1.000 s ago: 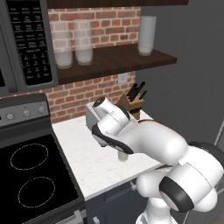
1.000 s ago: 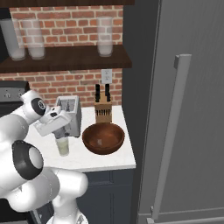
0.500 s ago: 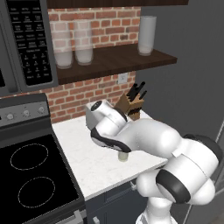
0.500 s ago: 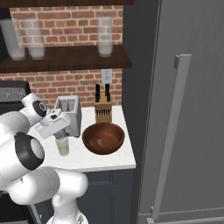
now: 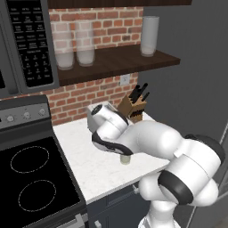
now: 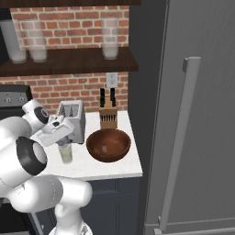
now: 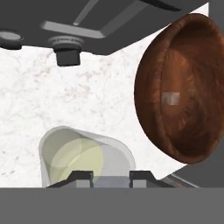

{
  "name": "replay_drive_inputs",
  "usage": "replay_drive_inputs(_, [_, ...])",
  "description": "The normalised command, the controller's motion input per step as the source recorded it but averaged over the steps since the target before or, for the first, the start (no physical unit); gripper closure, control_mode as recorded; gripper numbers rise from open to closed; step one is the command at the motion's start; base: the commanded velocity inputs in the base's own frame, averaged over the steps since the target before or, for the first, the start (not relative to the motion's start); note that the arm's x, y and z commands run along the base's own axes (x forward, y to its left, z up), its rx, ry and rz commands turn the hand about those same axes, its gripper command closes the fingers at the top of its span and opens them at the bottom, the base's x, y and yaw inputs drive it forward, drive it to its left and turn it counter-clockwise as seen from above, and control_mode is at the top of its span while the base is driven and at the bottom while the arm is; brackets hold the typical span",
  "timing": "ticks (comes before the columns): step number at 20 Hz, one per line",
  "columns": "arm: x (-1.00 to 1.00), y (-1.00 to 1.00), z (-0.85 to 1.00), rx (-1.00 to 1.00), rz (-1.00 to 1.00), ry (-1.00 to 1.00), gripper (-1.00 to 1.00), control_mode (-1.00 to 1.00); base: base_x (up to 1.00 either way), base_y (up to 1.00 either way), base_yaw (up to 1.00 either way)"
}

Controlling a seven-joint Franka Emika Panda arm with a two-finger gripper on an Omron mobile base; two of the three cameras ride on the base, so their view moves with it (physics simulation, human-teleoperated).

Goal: Grab a lemon wedge from the fridge and one ice cube from the ice bowl, and put them in the glass of lemonade.

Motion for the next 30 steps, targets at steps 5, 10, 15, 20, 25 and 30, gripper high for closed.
replay_drive_inputs(5, [0.00,0.00,-0.29,-0.04,0.00,0.00,1.00,-1.00,0.00,0.00,0.00])
replay_drive_inputs(10, [0.01,0.00,-0.16,-0.02,0.00,0.00,1.00,-1.00,0.00,0.00,0.00])
replay_drive_inputs(15, [0.00,0.00,-0.01,0.00,0.00,0.00,1.00,-1.00,0.00,0.00,0.00])
replay_drive_inputs(20, [0.00,0.00,0.00,0.00,0.00,0.00,1.00,-1.00,0.00,0.00,0.00])
replay_drive_inputs(25, [0.00,0.00,0.00,0.00,0.00,0.00,1.00,-1.00,0.00,0.00,0.00])
replay_drive_inputs(30, [-0.04,0.00,0.00,0.00,0.00,0.00,-1.00,-1.00,0.00,0.00,0.00])
